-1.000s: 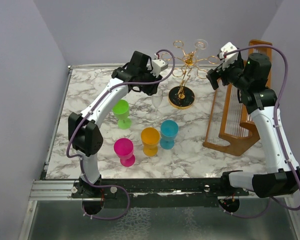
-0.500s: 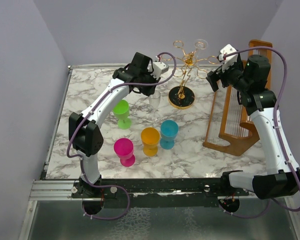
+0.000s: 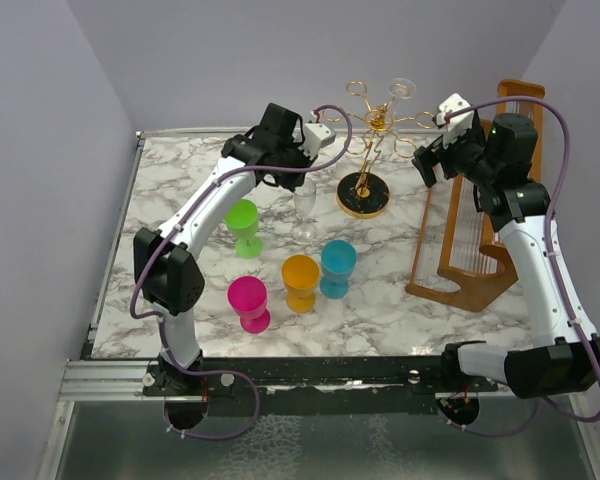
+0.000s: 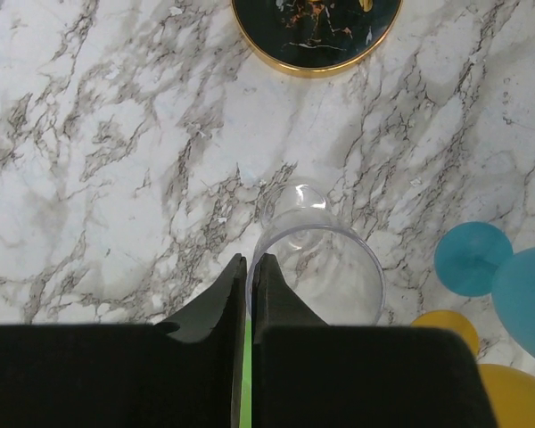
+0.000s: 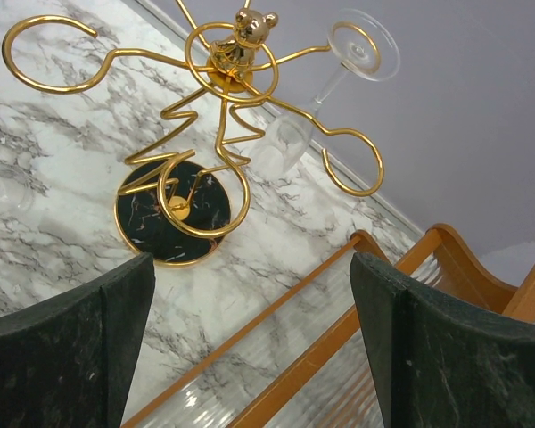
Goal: Place the wine glass upside down on the wine glass rack
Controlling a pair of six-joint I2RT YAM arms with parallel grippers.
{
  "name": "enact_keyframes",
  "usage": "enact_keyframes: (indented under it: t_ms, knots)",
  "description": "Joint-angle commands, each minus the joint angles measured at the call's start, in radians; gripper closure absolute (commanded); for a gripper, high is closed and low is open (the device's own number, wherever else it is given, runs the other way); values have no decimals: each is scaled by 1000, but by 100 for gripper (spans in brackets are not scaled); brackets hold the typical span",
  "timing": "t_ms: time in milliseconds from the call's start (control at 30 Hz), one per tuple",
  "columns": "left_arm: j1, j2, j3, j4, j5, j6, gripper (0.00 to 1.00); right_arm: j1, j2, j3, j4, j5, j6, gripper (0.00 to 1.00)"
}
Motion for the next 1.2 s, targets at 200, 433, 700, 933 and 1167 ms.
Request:
enact_keyframes:
  t_ms: [200,433,700,933,1167]
  knots:
    - [82,-130,94,6,32,-58,100,-19,-10,36,3,-38,19,9]
    - [249,-196,110,48,182,-185,100,-37,-2,59,16,1,45,8]
    - [440,-336,54,169,252,-316,100,-47,23,96,48,14,114,6]
    - [486,-508,-71,439,212,-471,100,-47,73,193,67,24,210,6]
    - [486,-468,51,557,335,-732,100,-46,128,336,45,-102,304,10]
